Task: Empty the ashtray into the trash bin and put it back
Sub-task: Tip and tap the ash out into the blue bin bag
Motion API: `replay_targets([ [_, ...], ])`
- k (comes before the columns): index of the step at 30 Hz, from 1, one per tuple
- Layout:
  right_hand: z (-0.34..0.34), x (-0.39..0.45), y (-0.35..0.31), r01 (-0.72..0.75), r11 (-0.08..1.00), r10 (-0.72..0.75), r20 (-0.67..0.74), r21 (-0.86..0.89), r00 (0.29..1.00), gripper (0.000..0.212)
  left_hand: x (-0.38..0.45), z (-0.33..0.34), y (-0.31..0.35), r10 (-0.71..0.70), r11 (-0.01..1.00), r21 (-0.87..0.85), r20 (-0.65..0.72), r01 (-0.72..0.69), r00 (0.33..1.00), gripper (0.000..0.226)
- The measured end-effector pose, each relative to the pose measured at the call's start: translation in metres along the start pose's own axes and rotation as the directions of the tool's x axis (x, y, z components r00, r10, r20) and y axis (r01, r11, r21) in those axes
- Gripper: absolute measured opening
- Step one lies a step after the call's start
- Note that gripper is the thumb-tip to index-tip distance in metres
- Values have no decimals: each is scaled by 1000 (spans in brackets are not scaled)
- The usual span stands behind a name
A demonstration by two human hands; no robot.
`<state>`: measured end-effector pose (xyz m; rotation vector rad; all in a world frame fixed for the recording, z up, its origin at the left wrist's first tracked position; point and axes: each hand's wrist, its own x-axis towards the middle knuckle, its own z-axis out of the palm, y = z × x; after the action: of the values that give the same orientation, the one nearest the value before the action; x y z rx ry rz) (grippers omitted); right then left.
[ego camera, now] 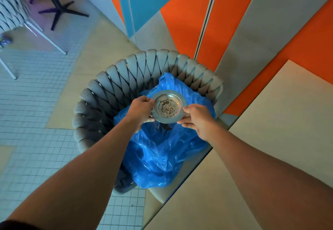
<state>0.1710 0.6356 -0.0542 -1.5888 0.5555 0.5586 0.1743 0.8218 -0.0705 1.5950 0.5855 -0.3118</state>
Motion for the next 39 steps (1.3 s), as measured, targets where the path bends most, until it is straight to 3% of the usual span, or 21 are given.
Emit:
replay_targets([
  [3,-7,3,9,29,997,-28,21,-73,999,17,11,0,-7,-2,1000,4,-8,2,1000,21],
  [5,-18,0,22,120,950,-122,11,-288,992,25,18,-1,-12,-1,1000,14,-18,2,1000,21],
  [7,-32,-7,37,264,727,-285,72,-633,956,26,23,-2,-14,-2,1000,20,-25,2,1000,20],
  [9,-45,-15,50,377,370,-401,220,-849,889,31,27,-3,-15,-4,1000,25,-36,4,999,20],
  [11,-53,-21,61,437,131,-458,337,-890,823,38,31,-4,-14,-4,1000,28,-41,5,999,20],
  [14,-57,-25,71,491,-9,-534,419,-871,735,41,34,-7,-14,5,999,50,-50,-3,999,20],
  [21,-58,-23,74,509,-62,-628,430,-859,649,38,46,-15,-20,64,988,148,-121,-45,991,19],
  [26,-58,-24,74,508,-47,-633,419,-860,651,38,51,-17,-23,135,965,246,-155,-94,979,21],
  [33,-59,-25,73,509,-38,-623,418,-860,661,40,51,-17,-21,361,816,538,-192,-210,912,21],
  [39,-58,-25,72,514,-17,-633,407,-858,658,40,49,-15,-21,451,750,610,-186,-258,873,19],
])
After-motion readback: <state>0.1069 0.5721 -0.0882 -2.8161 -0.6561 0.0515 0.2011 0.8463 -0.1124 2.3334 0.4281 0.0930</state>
